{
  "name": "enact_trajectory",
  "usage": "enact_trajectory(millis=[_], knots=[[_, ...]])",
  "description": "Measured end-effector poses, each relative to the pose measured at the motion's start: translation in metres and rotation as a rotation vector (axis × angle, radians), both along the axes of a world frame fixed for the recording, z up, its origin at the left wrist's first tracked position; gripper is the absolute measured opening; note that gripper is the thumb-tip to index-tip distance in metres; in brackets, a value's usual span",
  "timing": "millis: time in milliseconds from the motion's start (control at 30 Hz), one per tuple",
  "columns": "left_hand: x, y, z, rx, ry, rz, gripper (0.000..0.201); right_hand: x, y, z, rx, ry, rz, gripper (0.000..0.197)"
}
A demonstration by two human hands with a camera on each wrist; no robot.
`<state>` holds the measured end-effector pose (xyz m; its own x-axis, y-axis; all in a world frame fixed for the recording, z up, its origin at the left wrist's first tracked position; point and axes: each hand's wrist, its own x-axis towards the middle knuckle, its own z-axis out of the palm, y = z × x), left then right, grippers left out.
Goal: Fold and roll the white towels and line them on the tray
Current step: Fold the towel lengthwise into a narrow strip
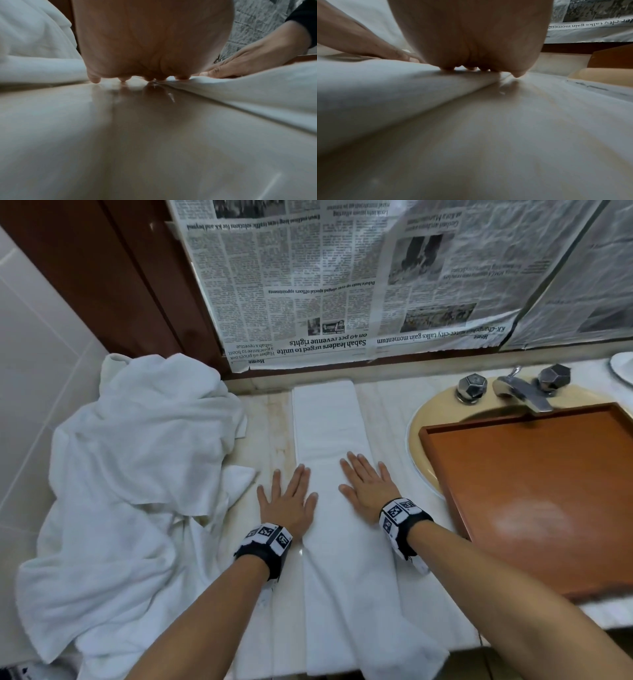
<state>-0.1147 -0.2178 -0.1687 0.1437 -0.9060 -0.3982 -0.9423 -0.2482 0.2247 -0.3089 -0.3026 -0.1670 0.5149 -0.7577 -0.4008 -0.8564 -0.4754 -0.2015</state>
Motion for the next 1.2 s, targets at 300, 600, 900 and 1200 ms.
enact_trajectory(millis=[300,600,900,1200], knots=[[0.002,-0.033,0.007,-0.031,0.061,0.029,0.061,0.006,-0.007,0.010,-0.035,-0.055,-0.025,0.063],[-0.015,0.014,-0.007,-0.020,-0.012,-0.064,0.073,-0.009,0.049,-0.007,-0.063,-0.083,0.052,0.076],[0.001,-0.001,0.008,-0.011,0.075,-0.005,0.061,-0.031,0.046,0.004,-0.052,-0.036,-0.161,0.063],[-0.019,0.029,0.003,0.000,0.018,-0.050,0.063,-0.028,0.061,-0.002,-0.014,-0.033,-0.084,0.059]])
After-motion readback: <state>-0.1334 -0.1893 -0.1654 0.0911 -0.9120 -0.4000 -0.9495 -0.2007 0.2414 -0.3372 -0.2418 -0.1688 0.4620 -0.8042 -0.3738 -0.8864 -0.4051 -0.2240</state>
